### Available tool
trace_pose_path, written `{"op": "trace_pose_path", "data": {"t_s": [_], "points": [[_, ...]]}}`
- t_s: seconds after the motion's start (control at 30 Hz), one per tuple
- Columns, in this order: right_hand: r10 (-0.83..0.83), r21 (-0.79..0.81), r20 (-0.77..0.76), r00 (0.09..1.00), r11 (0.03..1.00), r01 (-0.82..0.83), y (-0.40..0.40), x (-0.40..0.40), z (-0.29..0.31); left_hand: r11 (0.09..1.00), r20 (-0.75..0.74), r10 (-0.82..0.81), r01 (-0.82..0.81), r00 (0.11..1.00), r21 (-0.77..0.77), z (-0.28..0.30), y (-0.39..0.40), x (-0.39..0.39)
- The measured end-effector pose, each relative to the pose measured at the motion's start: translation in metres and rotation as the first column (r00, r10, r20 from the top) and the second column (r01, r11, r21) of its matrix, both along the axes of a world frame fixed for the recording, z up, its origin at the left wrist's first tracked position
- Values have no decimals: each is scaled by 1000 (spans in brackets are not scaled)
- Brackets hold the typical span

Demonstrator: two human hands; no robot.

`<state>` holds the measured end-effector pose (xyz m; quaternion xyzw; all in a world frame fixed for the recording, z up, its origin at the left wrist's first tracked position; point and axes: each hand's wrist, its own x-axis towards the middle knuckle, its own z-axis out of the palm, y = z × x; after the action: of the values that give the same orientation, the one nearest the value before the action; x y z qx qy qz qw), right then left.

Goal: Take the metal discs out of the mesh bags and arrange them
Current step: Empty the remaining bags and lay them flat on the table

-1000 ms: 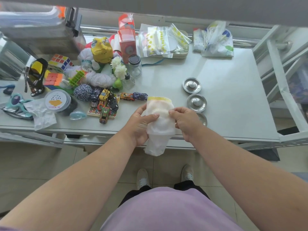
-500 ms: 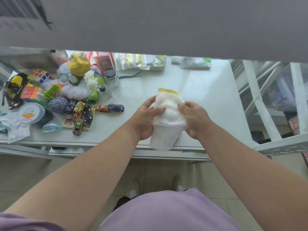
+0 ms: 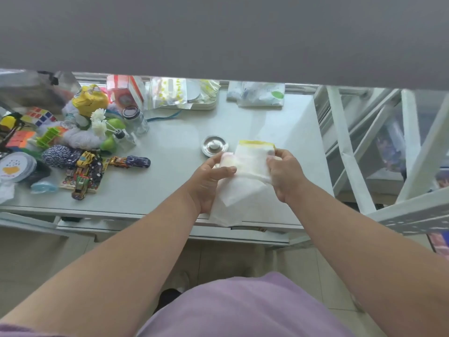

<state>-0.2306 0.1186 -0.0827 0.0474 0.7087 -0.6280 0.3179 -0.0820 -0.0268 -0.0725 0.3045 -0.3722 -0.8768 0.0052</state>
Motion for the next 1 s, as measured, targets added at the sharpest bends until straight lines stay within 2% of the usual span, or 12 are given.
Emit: {"op": "trace_pose_path", "data": {"t_s": [0.17,0.3,0.43,0.63,0.87,1.0], "points": [[-50,-120,191,980,990,74,12,-30,-12,996,78,62,-57,995,-64,-10,3,2],[-6,-145,141,990,989,26,-1,-52,-10,987,127,145,-135,981,-83,-11,-1,12],[-12,-163,159,987,986,38,-16,-68,-5,978,149,191,-176,970,-109,-12,-7,21],[44,87,9,999,995,-44,-6,-65,-27,975,143,207,-192,968,-108,-9,-9,28],[73,160,-156,985,986,-48,-1,-74,-30,980,101,180,-169,979,-107,-2,-9,27],[44,167,-193,980,986,-11,12,-73,-26,979,79,160,-148,984,-137,0,-6,26]]}}
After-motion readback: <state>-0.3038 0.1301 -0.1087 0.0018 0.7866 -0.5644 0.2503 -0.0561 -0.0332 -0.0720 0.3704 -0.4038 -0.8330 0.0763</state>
